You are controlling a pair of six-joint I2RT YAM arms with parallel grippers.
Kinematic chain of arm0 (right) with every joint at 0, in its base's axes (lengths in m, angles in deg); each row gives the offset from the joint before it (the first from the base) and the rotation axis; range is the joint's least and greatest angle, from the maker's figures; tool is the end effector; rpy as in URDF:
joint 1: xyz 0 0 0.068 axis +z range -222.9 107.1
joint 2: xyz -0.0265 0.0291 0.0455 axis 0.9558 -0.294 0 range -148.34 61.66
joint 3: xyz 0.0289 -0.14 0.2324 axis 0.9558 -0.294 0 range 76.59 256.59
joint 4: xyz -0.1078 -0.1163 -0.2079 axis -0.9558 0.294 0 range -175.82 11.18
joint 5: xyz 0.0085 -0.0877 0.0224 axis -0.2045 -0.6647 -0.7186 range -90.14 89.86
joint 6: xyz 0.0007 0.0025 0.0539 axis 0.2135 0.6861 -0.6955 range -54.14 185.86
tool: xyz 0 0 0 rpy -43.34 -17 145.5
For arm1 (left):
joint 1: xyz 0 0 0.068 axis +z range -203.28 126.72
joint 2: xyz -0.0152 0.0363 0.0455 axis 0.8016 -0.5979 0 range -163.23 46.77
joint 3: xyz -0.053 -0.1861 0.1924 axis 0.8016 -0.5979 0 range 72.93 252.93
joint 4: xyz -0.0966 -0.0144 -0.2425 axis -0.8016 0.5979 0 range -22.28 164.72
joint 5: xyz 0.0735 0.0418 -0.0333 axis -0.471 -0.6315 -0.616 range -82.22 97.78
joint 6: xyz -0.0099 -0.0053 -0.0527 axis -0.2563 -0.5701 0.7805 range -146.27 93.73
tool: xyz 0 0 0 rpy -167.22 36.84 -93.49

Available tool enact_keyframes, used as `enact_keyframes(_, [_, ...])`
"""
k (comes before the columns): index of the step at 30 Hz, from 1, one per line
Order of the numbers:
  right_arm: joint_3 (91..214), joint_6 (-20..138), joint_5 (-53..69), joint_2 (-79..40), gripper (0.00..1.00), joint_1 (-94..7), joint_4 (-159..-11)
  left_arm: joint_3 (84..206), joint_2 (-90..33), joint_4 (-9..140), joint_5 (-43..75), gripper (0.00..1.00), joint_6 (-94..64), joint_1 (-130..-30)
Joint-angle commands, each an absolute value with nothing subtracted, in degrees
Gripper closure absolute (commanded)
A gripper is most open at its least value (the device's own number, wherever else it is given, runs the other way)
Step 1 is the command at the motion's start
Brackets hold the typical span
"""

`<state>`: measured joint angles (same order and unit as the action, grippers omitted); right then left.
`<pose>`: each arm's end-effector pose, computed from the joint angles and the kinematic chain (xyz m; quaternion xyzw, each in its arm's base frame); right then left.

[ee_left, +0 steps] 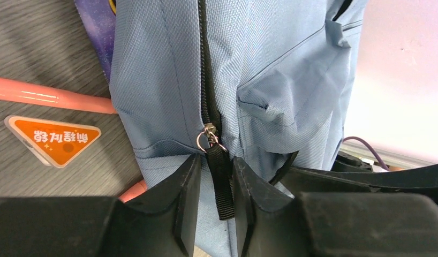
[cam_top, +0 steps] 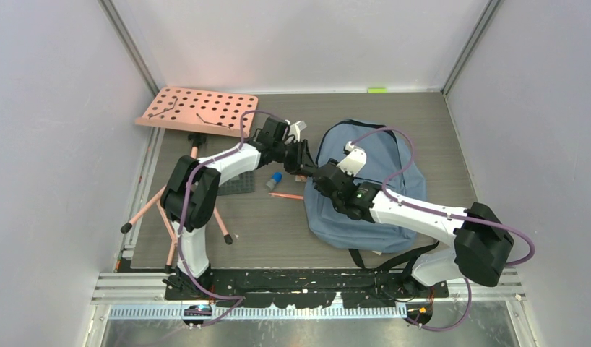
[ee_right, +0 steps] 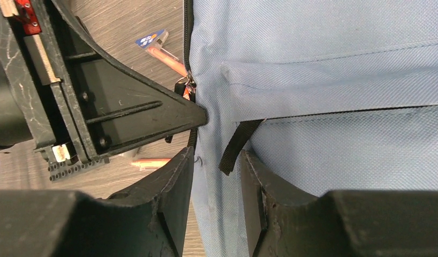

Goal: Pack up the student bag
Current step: Unzip the student bag at the center of the board.

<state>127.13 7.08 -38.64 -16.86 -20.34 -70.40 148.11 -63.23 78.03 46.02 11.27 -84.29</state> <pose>0.1914 0.2136 0.2402 0.1773 0.8587 0.1376 0.4607 0.3465 -0.2340 0.1988 0.0750 0.8790 -0.4533 0.1275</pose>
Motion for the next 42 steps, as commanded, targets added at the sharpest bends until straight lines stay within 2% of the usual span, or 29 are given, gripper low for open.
enact_keyframes(1, [126.4, 4.6, -44.2, -17.4, 0.57, -19.6, -72.2, 148.2, -63.2, 73.7, 50.0, 0.74, 12.8, -84.6])
enact_keyframes(5, [125.9, 3.9, -47.0, -17.8, 0.57, -19.1, -71.2, 147.9, -62.8, 73.3, 49.9, 0.83, 12.8, -84.6])
enact_keyframes(18, [127.8, 5.2, -50.2, -20.7, 0.59, -19.1, -71.0, 147.7, -63.1, 73.1, 50.2, 0.99, 12.7, -84.6])
enact_keyframes(22, [128.4, 6.0, -50.6, -20.9, 0.66, -19.1, -70.8, 147.7, -63.2, 73.4, 50.1, 1.0, 12.7, -84.6])
enact_keyframes(28, [128.5, 6.3, -50.6, -20.3, 0.93, -19.1, -70.6, 147.7, -63.3, 74.5, 49.3, 1.0, 12.6, -84.2])
enact_keyframes(30, [128.5, 6.5, -50.5, -19.7, 0.98, -19.1, -70.4, 147.8, -63.3, 74.9, 49.1, 1.0, 12.5, -83.9])
enact_keyframes(38, [128.1, 9.6, -48.9, -13.0, 0.99, -19.1, -69.2, 148.4, -63.0, 78.8, 46.0, 1.0, 9.9, -83.0])
enact_keyframes(42, [128.4, 11.6, -43.4, -10.0, 1.0, -20.6, -68.2, 149.0, -62.8, 80.4, 45.0, 1.0, 8.9, -82.9])
